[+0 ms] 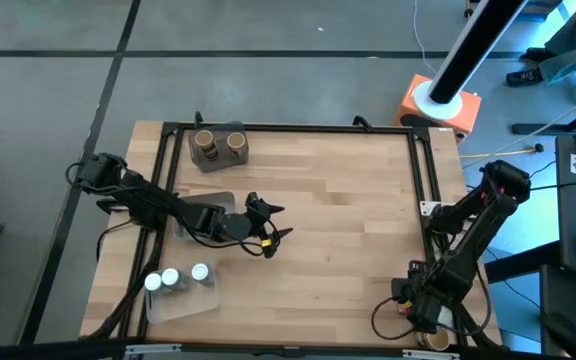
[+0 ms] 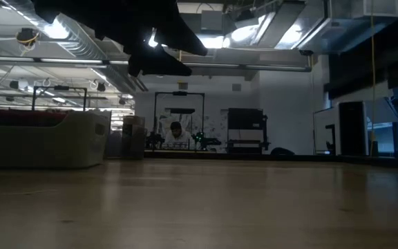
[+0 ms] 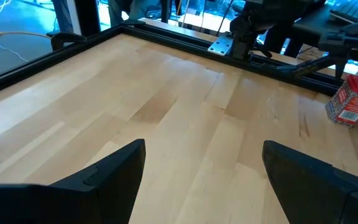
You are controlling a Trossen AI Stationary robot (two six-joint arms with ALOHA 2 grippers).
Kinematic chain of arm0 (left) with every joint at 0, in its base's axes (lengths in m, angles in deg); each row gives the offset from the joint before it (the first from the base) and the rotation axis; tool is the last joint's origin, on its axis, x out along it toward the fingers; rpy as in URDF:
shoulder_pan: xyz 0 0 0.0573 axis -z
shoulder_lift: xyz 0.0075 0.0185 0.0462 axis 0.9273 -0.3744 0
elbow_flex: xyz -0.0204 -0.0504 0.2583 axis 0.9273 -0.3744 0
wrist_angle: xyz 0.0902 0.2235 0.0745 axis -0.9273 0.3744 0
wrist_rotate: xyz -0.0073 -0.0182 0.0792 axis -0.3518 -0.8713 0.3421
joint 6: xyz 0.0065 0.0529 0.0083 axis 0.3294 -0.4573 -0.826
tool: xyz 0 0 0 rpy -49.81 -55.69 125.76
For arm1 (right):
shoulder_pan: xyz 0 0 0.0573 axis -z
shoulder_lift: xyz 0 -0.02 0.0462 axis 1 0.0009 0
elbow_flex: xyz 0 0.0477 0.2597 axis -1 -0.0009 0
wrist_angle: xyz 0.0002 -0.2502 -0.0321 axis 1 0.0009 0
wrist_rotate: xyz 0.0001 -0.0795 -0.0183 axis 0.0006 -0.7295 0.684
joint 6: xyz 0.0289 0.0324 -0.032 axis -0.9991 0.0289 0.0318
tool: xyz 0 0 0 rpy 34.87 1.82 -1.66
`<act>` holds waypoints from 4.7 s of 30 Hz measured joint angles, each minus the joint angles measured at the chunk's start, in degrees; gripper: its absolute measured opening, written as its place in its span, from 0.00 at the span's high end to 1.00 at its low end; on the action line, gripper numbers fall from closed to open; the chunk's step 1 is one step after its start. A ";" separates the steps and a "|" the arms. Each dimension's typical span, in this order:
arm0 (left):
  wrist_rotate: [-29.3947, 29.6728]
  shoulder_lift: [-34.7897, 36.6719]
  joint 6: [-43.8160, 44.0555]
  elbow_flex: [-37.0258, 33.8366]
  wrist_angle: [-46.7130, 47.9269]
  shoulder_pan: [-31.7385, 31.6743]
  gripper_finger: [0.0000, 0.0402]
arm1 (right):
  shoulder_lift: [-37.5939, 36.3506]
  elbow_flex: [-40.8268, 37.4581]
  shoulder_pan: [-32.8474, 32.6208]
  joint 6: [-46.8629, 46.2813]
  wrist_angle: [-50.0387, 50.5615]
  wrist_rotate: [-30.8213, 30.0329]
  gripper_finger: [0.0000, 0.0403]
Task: Sort spices by type
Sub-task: Put the red seasoning can into the gray bin
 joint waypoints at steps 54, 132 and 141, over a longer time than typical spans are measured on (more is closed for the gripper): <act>-0.04 -4.87 4.63 -0.09 8.83 8.00 0.23 | 9.78 15.39 49.27 58.28 -14.72 -15.21 0.46; -26.06 -18.83 -16.40 12.80 6.53 -12.81 0.24 | -15.57 -32.79 51.12 47.40 -50.60 -17.10 0.34; -26.19 -19.10 -16.26 12.79 6.04 -13.46 0.46 | -15.57 -32.81 51.12 47.53 -50.74 -21.33 0.34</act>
